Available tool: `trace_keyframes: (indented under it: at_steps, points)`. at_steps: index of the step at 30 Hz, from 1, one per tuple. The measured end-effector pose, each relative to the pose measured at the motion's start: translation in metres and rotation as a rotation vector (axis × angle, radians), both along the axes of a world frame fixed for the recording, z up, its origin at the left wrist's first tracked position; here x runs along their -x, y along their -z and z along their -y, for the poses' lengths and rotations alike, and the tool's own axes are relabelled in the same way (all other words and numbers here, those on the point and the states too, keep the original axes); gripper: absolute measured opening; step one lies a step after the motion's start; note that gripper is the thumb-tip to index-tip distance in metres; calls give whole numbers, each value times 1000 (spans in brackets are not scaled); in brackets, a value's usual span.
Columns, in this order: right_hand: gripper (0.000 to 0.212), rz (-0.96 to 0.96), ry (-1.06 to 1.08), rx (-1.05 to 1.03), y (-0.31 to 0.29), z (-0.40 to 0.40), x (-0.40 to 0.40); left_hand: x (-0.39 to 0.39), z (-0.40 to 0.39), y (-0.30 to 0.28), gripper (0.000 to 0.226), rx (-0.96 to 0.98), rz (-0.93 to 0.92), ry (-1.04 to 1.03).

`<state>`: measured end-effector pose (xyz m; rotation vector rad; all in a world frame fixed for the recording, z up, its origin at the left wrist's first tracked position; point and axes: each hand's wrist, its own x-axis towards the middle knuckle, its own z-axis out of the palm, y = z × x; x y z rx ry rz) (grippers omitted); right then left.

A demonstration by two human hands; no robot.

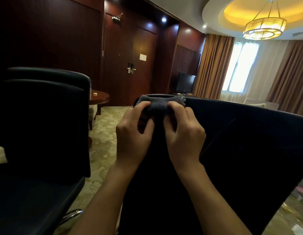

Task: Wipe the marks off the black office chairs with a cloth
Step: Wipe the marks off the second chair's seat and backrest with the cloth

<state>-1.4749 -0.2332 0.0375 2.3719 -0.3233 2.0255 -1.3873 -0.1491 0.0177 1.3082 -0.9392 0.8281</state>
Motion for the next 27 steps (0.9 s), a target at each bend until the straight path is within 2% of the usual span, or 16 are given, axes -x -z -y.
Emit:
trace_keyframes:
  at_steps: [3, 6, 11, 15, 18, 21, 27]
  points:
    - [26, -55, 39, -14, 5, 6, -6, -11, 7, 4, 39, -63, 0, -52]
    - [21, -93, 87, -41, 31, 11, -9, -17, 14, 34, 37, -116, -49, -92]
    - [32, -187, 28, -140, 69, 12, -4, -12, 16, 73, 37, -214, -111, -54]
    - [33, -97, -44, -100, 32, 10, -2, -11, 12, 35, 34, -141, -48, -79]
    - [23, 13, -45, -52, -8, 7, -2, -10, 12, -10, 28, -50, 41, -104]
    - [21, 30, -29, -52, -17, 8, -1, -10, 16, -20, 26, -27, 61, -115]
    - [30, -180, -15, -137, 73, 28, 4, -8, 31, 79, 33, -196, -98, -83]
